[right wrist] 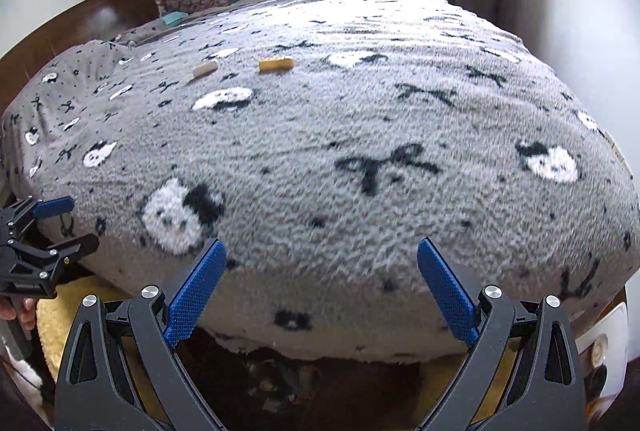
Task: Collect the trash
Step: 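Raise both tools back over the bed toward the remaining items, then grasp the yellow cap with the right tool while the left tool grasps the white lip balm tube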
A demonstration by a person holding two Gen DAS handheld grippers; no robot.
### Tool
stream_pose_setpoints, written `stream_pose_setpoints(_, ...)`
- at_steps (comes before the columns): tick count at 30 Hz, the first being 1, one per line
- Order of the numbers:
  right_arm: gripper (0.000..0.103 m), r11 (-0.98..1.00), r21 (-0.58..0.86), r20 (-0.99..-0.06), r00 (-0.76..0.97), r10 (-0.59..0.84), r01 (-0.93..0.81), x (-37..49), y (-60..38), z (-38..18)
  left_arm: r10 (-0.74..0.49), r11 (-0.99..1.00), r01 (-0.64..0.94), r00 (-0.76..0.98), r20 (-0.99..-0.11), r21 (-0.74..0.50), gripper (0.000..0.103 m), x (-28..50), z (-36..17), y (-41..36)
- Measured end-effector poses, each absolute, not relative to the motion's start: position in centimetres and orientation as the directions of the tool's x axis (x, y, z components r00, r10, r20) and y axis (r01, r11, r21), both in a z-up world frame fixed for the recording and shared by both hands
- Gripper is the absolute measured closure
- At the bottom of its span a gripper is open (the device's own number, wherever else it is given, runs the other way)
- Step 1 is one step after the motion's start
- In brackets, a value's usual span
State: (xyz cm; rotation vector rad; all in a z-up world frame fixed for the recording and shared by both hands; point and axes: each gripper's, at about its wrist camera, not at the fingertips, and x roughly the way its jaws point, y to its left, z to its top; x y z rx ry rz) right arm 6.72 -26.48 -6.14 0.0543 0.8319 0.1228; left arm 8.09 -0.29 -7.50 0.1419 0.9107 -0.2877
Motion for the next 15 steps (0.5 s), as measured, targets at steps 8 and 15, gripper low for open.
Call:
stream_pose_setpoints(8, 0.006, 0.992, 0.064, -0.719, 0.684, 0.123, -0.111, 11.8, -25.3, -5.0, -0.156, 0.966, 0.258, 0.612, -0.775, 0.009, 0.008, 13.5, -7.2, 0.9)
stream_pose_setpoints(15, 0.006, 0.991, 0.067, -0.714, 0.688, 0.13, -0.118, 18.1, -23.4, -5.2, -0.128, 0.974, 0.228, 0.616, -0.778, 0.019, 0.008, 19.1, -7.6, 1.5)
